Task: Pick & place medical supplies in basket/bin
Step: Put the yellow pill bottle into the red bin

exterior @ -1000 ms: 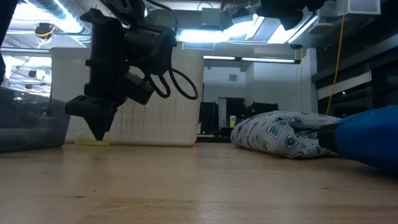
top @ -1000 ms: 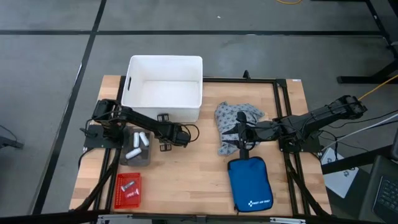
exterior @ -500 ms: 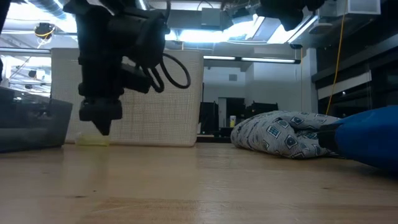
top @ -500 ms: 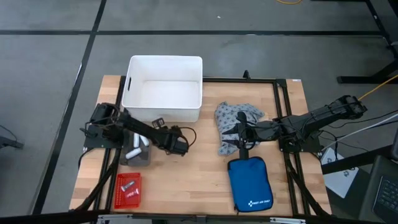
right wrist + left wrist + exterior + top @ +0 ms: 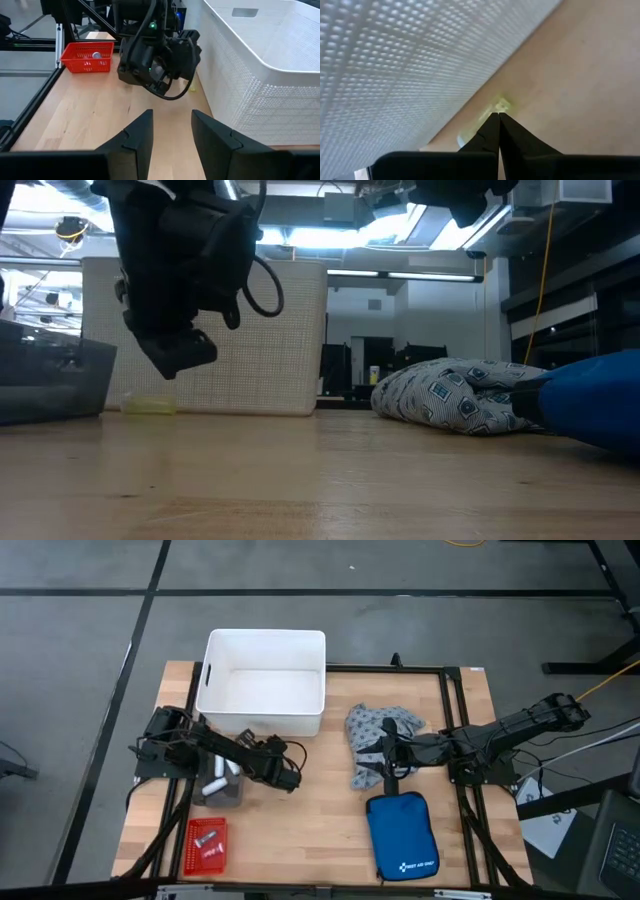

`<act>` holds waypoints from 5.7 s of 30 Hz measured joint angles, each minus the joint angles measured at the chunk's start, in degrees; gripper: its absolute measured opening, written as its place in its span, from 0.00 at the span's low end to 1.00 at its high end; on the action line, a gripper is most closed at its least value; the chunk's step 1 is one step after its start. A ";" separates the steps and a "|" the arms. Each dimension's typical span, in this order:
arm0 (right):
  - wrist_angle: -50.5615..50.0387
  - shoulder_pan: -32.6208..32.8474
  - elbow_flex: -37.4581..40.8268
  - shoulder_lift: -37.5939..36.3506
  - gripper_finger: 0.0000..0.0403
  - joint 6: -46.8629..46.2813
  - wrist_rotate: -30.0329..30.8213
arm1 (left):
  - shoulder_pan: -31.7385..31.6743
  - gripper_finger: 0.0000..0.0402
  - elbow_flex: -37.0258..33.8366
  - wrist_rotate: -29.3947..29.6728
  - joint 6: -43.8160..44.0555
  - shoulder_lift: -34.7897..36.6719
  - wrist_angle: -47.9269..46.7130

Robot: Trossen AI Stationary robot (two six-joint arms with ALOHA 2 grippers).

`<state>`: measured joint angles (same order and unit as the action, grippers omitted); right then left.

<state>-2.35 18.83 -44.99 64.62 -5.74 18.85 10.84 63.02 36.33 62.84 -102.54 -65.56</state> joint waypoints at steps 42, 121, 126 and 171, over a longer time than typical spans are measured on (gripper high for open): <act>-1.00 0.00 0.00 0.00 0.33 0.45 -3.43 | 8.59 0.01 11.27 -5.61 1.30 -0.12 8.33; -2.03 0.02 0.00 0.00 0.33 0.20 -6.47 | 8.72 0.17 14.03 -2.56 -4.94 -0.02 7.93; -1.99 0.02 0.00 0.00 0.33 0.20 -6.47 | 7.75 0.25 14.03 -10.03 -6.49 -0.02 7.91; -1.92 3.67 0.00 0.02 0.33 -1.11 -9.37 | -2.05 0.52 0.99 -27.45 7.78 0.04 10.28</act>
<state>-4.27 22.50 -44.99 64.64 -6.85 9.48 8.79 64.01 8.88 70.62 -102.50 -55.28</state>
